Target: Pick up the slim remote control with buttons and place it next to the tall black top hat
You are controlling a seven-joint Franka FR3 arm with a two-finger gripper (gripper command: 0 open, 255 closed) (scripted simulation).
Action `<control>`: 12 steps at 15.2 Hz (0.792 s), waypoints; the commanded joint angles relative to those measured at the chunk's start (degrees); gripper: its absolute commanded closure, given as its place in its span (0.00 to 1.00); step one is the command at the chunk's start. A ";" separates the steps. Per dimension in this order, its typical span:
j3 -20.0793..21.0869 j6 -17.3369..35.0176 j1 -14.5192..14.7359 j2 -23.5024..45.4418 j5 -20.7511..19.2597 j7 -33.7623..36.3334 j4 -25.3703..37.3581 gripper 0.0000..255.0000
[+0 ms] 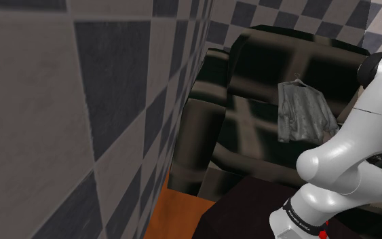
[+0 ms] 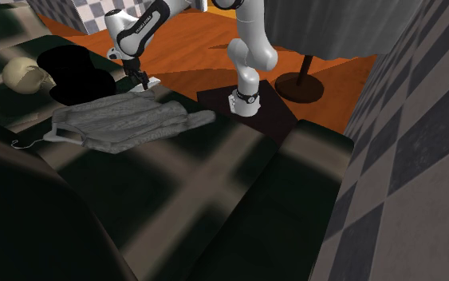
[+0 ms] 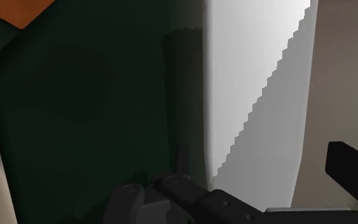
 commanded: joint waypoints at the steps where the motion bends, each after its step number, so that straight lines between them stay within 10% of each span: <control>1: -0.81 -1.52 0.75 -1.45 -1.59 1.07 0.65 0.00; 12: -2.52 -5.98 2.55 -5.30 -5.73 3.89 2.88 0.00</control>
